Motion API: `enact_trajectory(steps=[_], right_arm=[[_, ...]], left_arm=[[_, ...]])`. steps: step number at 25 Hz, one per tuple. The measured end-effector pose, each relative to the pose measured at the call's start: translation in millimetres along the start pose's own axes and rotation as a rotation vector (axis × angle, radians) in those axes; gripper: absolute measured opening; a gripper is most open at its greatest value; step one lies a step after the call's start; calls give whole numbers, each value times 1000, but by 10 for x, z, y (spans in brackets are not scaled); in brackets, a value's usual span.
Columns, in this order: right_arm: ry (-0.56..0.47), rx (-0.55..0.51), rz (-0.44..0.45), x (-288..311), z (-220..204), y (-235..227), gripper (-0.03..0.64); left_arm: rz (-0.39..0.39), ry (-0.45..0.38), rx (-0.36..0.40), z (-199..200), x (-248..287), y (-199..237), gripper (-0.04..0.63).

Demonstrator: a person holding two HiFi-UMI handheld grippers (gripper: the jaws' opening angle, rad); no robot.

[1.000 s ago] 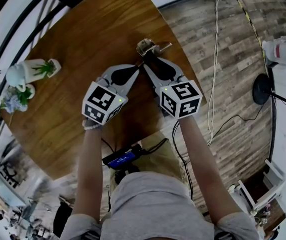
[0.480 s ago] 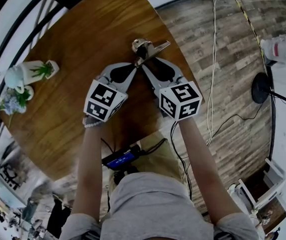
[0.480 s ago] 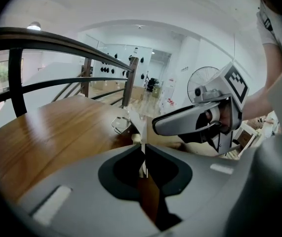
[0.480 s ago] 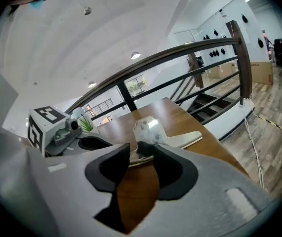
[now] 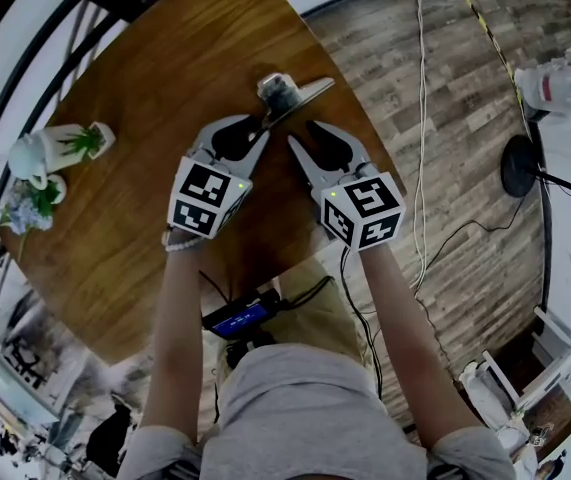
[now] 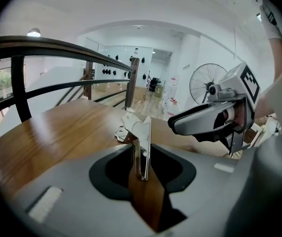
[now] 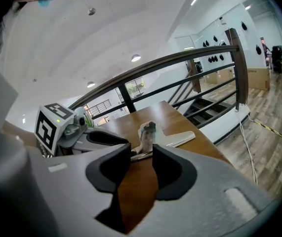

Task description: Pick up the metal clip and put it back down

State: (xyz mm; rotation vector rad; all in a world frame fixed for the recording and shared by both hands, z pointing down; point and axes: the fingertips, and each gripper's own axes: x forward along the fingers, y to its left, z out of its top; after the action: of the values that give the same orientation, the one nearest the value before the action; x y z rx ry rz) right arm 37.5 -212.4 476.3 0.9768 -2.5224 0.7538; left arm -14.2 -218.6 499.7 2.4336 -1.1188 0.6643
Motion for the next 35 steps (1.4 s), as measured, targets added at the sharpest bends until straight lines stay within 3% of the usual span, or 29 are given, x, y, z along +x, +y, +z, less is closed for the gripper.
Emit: enact_trajectory(steps=[3,5,6,16,35], right_arm=[[-21,-23,-30,-61,16,38,91],[-37,-44,-58,-110,33,73,-2],[-46,-52,-70,-138,46,94,-8],[-157,-59,-119,-483,199,439,-2],[-304,-201,-201,-1269,407,1400,-2]], left_arm=[[22,-19,23,41,-77,12,109],[45,-39,37,82,-157,27,48],[53,-49,46,108,-197,27,11],[46,-147,105,357,-735,-206,12],[42,-275,174,519,-2027,-660,12]])
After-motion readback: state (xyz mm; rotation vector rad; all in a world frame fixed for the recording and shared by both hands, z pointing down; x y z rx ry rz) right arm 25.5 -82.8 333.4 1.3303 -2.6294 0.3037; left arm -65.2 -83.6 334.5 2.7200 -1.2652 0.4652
